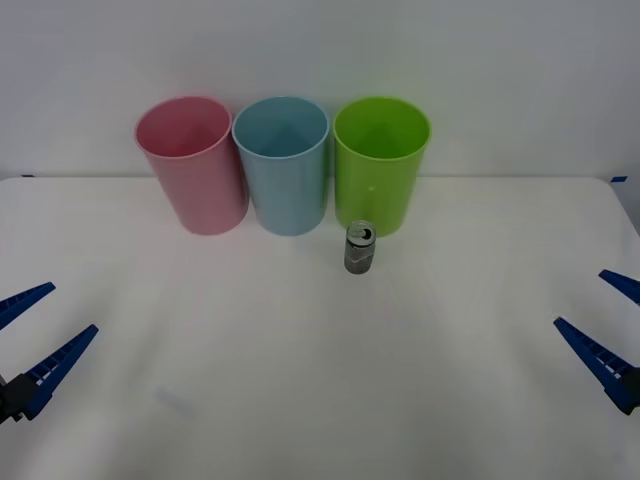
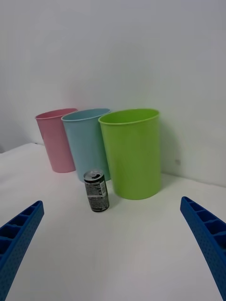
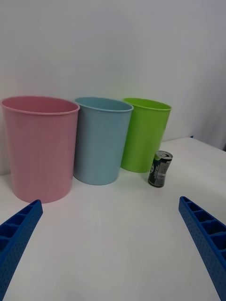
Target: Grasp the object on the table and drop it into the matching bin: aluminum can to the light blue bin, PET bottle to the pink bin.
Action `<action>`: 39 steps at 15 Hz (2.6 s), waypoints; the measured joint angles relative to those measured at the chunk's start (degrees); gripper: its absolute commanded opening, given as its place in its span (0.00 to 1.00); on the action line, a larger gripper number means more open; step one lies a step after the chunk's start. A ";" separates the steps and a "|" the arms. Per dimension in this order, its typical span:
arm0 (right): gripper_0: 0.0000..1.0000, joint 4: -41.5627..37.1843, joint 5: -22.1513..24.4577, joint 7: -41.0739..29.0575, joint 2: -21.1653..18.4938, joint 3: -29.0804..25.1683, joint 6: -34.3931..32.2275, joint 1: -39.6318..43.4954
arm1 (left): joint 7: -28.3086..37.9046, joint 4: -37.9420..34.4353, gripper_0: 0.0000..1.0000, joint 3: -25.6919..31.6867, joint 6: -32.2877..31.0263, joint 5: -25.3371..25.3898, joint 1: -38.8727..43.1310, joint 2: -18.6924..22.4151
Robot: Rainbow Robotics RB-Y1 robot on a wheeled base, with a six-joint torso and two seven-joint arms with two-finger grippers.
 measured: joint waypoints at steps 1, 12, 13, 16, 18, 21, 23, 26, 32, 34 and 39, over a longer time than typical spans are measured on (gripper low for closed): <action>1.00 0.01 0.43 0.20 0.03 0.76 0.43 -0.22 | 0.00 0.00 1.00 0.00 0.00 0.00 0.00 0.00; 1.00 8.40 11.92 5.36 5.79 7.11 3.86 -8.89 | 0.00 0.00 1.00 0.00 0.00 0.00 0.00 0.00; 1.00 8.77 12.88 5.72 6.47 7.33 4.13 -9.51 | 0.00 0.00 1.00 0.01 0.00 0.00 0.00 0.00; 1.00 10.79 14.69 7.57 7.85 9.67 6.69 -11.37 | 0.00 0.00 1.00 0.00 0.00 0.00 0.00 0.00; 1.00 11.05 15.00 8.89 7.87 11.95 9.95 -11.66 | 0.00 0.00 1.00 0.00 0.00 0.00 0.00 0.00; 1.00 11.02 15.02 10.51 7.87 16.23 15.69 -12.37 | 0.00 0.00 1.00 0.00 0.00 0.00 0.00 0.00; 1.00 11.98 15.02 11.27 7.88 18.71 18.57 -13.72 | 0.00 0.00 1.00 0.00 0.00 0.00 0.00 0.00; 1.00 17.64 15.02 12.50 7.88 20.94 19.06 -18.85 | 0.00 0.00 1.00 0.00 0.00 0.00 0.00 0.00; 1.00 27.08 15.03 14.92 7.93 23.30 19.30 -26.66 | 0.00 0.00 1.00 0.00 0.00 0.00 0.00 0.00; 1.00 29.69 14.98 15.61 7.93 24.06 19.32 -28.66 | 0.00 0.00 1.00 0.00 0.00 0.00 0.00 0.00; 1.00 33.69 15.01 17.61 10.61 24.60 20.61 -32.04 | 0.00 0.00 1.00 0.00 0.00 0.00 0.00 0.00</action>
